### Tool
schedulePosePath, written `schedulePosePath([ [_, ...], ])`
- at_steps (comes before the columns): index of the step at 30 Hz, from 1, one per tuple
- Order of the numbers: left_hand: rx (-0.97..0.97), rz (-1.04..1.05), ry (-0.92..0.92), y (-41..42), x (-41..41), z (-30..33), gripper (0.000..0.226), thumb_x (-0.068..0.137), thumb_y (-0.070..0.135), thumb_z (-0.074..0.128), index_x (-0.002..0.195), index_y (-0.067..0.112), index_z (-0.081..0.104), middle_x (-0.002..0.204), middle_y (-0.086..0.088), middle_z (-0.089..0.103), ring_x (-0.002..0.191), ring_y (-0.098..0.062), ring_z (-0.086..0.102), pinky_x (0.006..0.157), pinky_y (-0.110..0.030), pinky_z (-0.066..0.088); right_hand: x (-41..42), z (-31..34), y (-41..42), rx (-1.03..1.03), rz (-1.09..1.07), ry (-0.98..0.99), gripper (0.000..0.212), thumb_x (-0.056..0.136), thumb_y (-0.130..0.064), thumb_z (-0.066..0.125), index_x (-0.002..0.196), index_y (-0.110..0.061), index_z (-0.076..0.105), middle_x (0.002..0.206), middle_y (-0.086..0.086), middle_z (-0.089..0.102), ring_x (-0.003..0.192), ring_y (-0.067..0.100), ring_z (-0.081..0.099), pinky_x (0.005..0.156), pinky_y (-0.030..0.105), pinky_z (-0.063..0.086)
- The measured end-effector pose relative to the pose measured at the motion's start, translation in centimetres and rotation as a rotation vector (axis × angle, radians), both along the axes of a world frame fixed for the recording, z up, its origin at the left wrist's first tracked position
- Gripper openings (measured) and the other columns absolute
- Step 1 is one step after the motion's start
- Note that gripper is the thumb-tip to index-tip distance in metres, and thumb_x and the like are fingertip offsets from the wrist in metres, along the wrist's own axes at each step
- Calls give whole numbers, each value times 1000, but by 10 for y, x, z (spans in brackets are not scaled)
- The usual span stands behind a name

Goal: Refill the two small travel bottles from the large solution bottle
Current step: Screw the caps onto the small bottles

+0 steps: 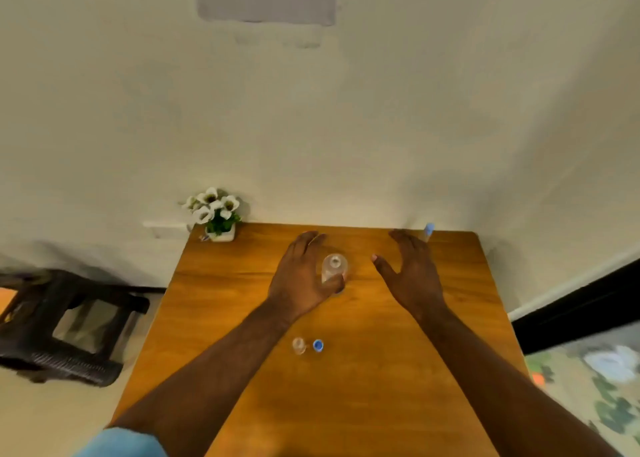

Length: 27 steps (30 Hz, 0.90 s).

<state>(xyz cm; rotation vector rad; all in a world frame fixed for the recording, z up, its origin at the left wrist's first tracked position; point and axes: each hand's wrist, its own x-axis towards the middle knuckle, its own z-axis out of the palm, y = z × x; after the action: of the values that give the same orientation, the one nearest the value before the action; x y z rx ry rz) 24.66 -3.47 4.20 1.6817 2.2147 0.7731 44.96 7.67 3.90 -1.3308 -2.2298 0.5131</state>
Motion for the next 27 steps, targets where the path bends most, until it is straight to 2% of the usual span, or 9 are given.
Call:
schedulePosePath([
  [4, -37, 9, -77, -56, -27, -22, 86, 80, 59, 70, 151, 22, 40, 158, -4, 38, 146, -22, 33, 118, -41, 37, -18, -17, -56, -63, 27, -20, 55, 90, -42, 67, 138, -18, 52, 139, 4, 55, 129, 22, 46, 102, 29, 39],
  [6, -97, 25, -137, -79, -35, -38, 87, 79, 59, 74, 151, 24, 39, 157, -2, 39, 146, -20, 34, 116, -42, 39, -23, -31, -81, -107, 51, -57, 52, 90, -41, 67, 136, -18, 55, 138, 4, 57, 129, 21, 47, 101, 26, 37],
  [10, -198, 17, -275, -107, -38, -71, 93, 71, 54, 85, 148, 22, 44, 153, -1, 44, 141, -19, 40, 114, -36, 40, -29, -60, -112, -202, 99, -92, 45, 89, -39, 68, 129, -20, 61, 132, 3, 62, 124, 19, 53, 102, 31, 44],
  [14, -253, 18, -408, -114, -35, -107, 88, 63, 34, 95, 140, 19, 54, 143, -2, 52, 131, -18, 51, 109, -31, 44, -36, -90, -126, -319, 127, -123, 42, 88, -30, 72, 127, -20, 63, 124, -1, 66, 111, 14, 60, 91, 27, 49],
  [16, -257, 31, -456, -112, -34, -127, 82, 61, 25, 96, 135, 17, 60, 138, -4, 57, 126, -20, 57, 106, -34, 48, -41, -108, -128, -380, 134, -147, 43, 86, -27, 73, 127, -19, 63, 123, -1, 66, 106, 14, 62, 86, 25, 49],
  [18, -257, 41, -480, -110, -31, -141, 76, 62, 20, 95, 131, 16, 63, 135, -5, 61, 124, -21, 58, 104, -34, 49, -47, -125, -128, -415, 149, -184, 46, 85, -26, 74, 128, -17, 62, 124, 2, 66, 107, 18, 62, 88, 28, 49],
  [21, -269, 37, -472, -107, -28, -159, 72, 66, 22, 93, 132, 17, 64, 137, -6, 62, 128, -23, 56, 106, -40, 49, -53, -148, -126, -463, 181, -291, 55, 82, -32, 75, 132, -15, 59, 130, 7, 62, 116, 23, 58, 97, 34, 47],
  [23, -277, 54, -454, -108, -25, -167, 71, 69, 25, 91, 134, 18, 64, 138, -7, 62, 127, -23, 56, 106, -42, 50, -53, -158, -127, -498, 180, -291, 57, 80, -34, 75, 132, -16, 59, 129, 5, 62, 116, 23, 58, 98, 36, 49],
  [27, -246, 96, -450, -110, -21, -177, 62, 71, 26, 90, 129, 22, 68, 130, -4, 65, 116, -16, 60, 96, -25, 49, -53, -171, -128, -493, 157, -231, 47, 81, -34, 73, 125, -21, 62, 120, 0, 64, 108, 18, 60, 90, 40, 54],
])
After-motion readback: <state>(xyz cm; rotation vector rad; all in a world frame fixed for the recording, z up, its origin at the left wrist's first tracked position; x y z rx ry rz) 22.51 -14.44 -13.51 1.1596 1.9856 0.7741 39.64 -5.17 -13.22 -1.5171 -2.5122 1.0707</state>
